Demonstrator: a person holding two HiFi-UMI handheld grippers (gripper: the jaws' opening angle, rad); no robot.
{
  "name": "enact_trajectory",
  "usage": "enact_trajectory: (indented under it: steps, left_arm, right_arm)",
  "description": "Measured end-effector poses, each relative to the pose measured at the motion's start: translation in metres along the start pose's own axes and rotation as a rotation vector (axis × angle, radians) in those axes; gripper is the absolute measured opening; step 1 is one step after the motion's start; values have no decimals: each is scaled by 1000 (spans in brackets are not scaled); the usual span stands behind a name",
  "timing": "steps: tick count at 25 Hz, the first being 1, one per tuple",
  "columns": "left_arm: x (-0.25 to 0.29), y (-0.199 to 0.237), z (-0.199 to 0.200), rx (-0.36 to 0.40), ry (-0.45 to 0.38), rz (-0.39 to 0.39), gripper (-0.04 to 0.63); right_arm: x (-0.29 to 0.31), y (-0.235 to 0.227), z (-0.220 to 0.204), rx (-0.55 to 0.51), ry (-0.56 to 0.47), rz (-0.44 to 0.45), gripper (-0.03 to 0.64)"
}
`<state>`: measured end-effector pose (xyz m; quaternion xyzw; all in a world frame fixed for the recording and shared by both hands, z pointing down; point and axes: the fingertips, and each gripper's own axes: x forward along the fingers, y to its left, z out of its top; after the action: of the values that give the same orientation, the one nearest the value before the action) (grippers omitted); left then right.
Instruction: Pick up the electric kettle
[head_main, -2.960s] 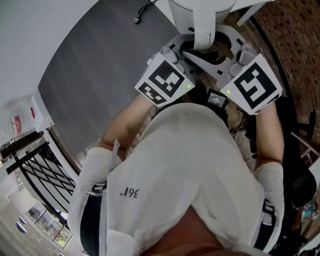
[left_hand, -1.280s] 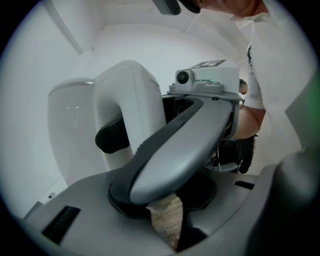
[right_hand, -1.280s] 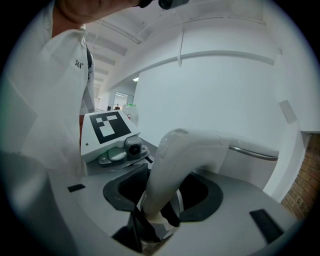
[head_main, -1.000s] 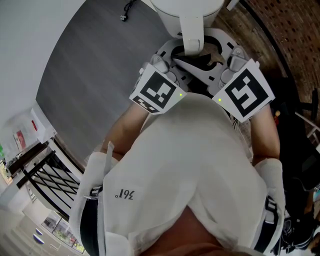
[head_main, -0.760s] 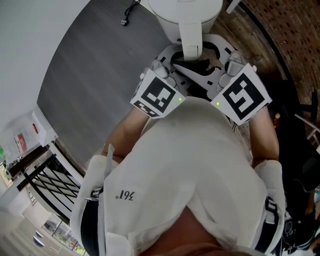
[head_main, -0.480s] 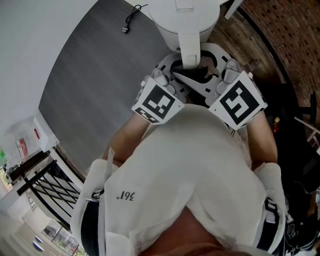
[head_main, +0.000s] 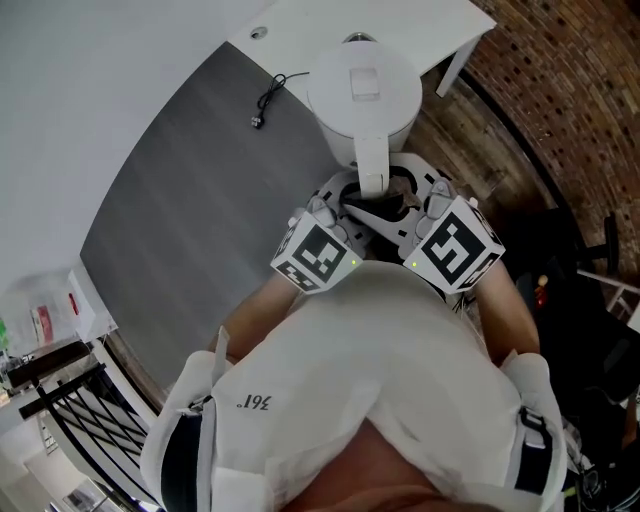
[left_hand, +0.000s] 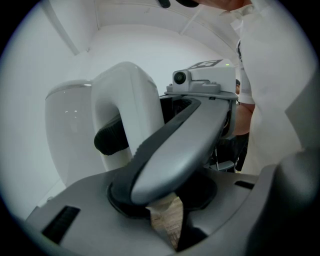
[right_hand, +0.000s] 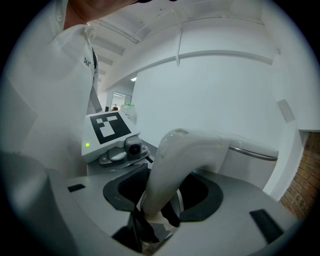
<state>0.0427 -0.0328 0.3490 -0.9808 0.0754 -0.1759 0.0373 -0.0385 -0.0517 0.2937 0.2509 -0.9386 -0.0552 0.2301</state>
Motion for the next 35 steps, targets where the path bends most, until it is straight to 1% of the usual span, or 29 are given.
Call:
enact_trajectory:
  steps: [5, 10, 18, 23, 28, 30, 35]
  left_arm:
    - [1, -3, 1, -3, 0, 5, 117]
    - [-9, 4, 5, -1, -3, 39, 117]
    - [-17, 9, -5, 1, 13, 69, 118]
    - [5, 6, -2, -21, 39, 113, 118]
    - [38, 7, 12, -59, 33, 219, 118]
    - [54, 5, 20, -67, 24, 249, 118]
    - [83, 0, 28, -90, 30, 288, 118]
  right_arm:
    - [-3, 2, 1, 20, -20, 2, 173]
    - [3, 4, 11, -30, -20, 33, 173]
    - [14, 8, 13, -33, -43, 68, 173]
    - [-4, 2, -1, -44, -64, 115, 175]
    - [-32, -10, -16, -83, -84, 202, 175]
    - [-46, -15, -24, -106, -83, 226, 175]
    - [-71, -25, -38, -130, -93, 268, 175]
